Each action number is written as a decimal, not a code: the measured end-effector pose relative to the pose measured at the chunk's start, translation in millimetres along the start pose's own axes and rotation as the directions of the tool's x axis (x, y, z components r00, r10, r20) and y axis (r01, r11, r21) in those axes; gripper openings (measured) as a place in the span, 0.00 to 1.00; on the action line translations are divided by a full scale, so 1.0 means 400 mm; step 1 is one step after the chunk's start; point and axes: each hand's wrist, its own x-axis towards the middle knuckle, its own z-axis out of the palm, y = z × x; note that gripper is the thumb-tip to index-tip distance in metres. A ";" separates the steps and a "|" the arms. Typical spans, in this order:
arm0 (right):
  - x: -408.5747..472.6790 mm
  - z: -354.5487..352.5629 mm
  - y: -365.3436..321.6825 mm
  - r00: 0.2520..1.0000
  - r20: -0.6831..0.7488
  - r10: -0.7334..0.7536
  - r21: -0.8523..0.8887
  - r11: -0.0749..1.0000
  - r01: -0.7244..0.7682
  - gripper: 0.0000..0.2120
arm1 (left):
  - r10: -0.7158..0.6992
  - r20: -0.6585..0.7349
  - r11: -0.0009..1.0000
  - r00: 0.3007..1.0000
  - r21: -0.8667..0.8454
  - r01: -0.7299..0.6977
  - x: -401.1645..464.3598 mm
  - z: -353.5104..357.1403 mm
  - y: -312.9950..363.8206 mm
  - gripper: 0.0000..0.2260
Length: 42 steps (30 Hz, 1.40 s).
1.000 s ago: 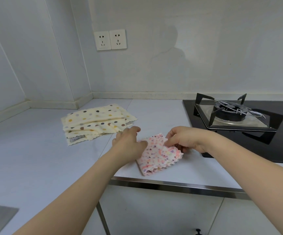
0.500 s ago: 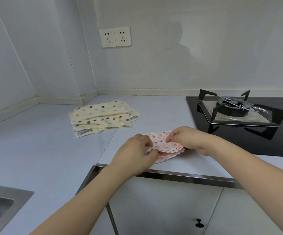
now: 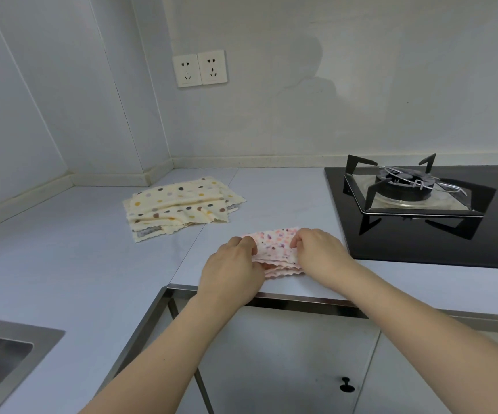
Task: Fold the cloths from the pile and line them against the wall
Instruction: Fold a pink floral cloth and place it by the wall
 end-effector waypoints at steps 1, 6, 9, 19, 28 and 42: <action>-0.006 0.008 -0.002 0.999 -0.030 -0.025 -0.045 0.999 0.024 0.14 | 0.004 0.007 1.000 1.000 0.009 -0.004 -0.002 0.000 -0.009 0.15; -0.017 0.022 -0.004 0.993 -0.090 -0.071 -0.135 0.989 0.059 0.12 | -0.029 -0.051 0.994 0.998 0.101 0.034 0.000 0.015 0.001 0.15; -0.018 0.023 0.001 0.993 -0.060 -0.105 -0.165 0.982 0.094 0.14 | -0.045 -0.070 0.970 0.997 0.237 0.060 0.003 0.011 -0.004 0.14; -0.044 0.022 0.028 0.973 -0.053 -0.224 -0.261 0.944 0.203 0.18 | 0.441 -0.061 0.890 0.895 0.157 -0.428 -0.025 -0.004 -0.061 0.19; -0.116 -0.022 0.090 0.842 0.080 -0.533 -0.268 0.802 0.533 0.35 | 0.516 0.033 0.856 0.856 -0.024 -0.516 -0.072 -0.033 -0.088 0.17; -0.100 -0.072 0.025 0.989 0.038 -0.142 0.734 0.676 0.068 0.01 | -0.016 -0.005 0.730 1.000 -0.683 0.009 -0.046 -0.099 -0.007 0.08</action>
